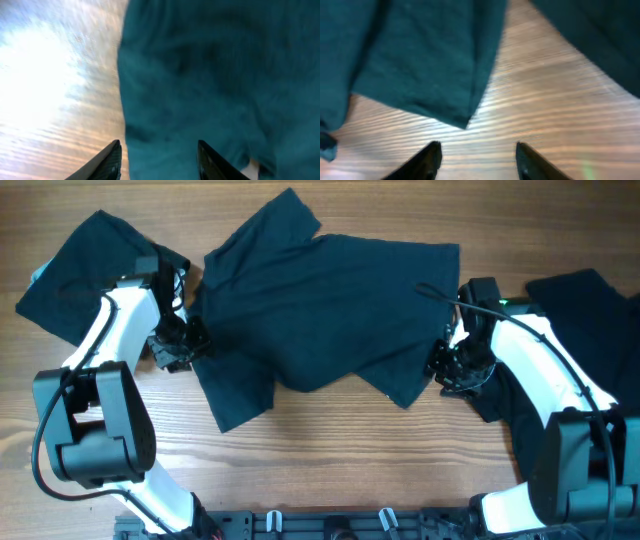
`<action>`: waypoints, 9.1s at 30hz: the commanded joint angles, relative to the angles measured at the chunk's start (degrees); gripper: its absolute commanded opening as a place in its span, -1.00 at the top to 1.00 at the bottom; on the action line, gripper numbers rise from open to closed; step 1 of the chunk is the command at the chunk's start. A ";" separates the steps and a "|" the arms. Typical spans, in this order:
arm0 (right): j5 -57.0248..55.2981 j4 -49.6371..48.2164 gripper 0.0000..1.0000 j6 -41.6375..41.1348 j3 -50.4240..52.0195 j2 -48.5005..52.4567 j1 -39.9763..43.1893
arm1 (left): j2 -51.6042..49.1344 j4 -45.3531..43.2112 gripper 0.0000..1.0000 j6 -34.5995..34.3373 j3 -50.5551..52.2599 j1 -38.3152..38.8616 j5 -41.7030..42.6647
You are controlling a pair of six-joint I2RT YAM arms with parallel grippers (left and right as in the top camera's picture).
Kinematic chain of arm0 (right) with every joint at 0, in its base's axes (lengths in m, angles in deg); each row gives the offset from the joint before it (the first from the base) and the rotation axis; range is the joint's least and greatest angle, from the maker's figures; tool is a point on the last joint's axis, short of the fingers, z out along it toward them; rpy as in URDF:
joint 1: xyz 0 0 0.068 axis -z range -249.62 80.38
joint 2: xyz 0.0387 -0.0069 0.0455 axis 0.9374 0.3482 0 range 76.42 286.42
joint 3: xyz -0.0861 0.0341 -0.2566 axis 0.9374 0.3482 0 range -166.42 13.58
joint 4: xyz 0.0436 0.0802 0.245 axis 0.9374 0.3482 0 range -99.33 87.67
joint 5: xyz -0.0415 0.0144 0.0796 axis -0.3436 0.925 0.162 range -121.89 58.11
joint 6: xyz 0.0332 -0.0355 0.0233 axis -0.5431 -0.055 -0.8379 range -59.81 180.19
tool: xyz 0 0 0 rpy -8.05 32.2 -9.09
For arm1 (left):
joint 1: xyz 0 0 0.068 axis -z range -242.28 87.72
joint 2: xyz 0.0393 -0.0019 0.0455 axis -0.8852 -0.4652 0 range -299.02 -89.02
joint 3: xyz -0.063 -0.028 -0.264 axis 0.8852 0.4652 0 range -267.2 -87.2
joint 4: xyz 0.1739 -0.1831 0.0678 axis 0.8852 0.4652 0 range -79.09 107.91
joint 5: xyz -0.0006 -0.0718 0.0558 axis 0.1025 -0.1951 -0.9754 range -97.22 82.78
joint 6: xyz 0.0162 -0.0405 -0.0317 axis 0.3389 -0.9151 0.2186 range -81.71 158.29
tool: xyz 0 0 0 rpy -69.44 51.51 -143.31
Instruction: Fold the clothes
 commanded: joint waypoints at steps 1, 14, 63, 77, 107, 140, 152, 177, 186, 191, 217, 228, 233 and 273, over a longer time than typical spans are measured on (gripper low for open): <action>3.19 -3.19 -0.34 0.96 2.91 -0.07 -2.38 | 0.72 1.40 0.01 0.07 2.97 -0.42 2.82; 2.97 -16.79 -0.36 2.14 10.71 0.42 -3.87 | 0.74 -11.13 0.86 -0.59 17.84 -0.44 2.80; -14.49 -7.28 -0.02 -1.01 2.86 -4.96 6.10 | 7.54 -2.95 0.67 3.19 11.61 -9.60 5.11; -3.13 -20.35 0.91 -2.03 4.26 4.20 14.80 | 7.19 -19.43 0.92 6.12 12.22 0.83 5.64; 7.63 -8.98 -0.36 11.41 -4.92 1.49 16.35 | 7.19 -27.65 0.42 5.92 26.01 1.09 -1.38; 0.07 -33.73 0.70 7.80 10.21 8.96 8.39 | 7.76 -12.70 0.92 -1.40 16.04 -3.39 -14.62; -13.66 -24.59 0.70 6.91 -2.97 8.00 11.91 | 7.76 -9.64 0.90 -1.40 12.17 -3.37 -14.58; 1.66 0.20 -0.18 5.20 1.90 -10.14 11.91 | 11.87 -10.62 -0.11 -1.46 26.16 -3.41 3.06; 0.81 -10.19 -0.25 -2.21 16.28 -10.10 11.91 | 11.85 -10.27 0.92 -1.64 26.08 -3.43 3.89; -1.79 -12.90 -0.25 -5.60 21.00 -10.08 11.91 | 12.50 -3.02 0.92 -1.62 18.82 -3.43 3.91; -0.35 13.92 0.91 0.00 3.50 -19.56 11.91 | 32.33 11.56 0.92 -1.66 13.88 -3.48 2.89; 1.75 5.25 0.91 -0.59 3.91 -14.62 11.91 | 33.46 -5.18 0.92 -4.66 11.61 -1.75 9.49; 4.26 -2.40 0.91 -1.09 3.91 -8.85 11.91 | 28.11 -14.99 0.92 -4.63 11.61 2.43 9.46; -6.82 -7.80 -0.19 -4.26 5.18 -1.51 13.14 | 18.97 -13.14 -0.44 1.42 14.36 5.53 -12.35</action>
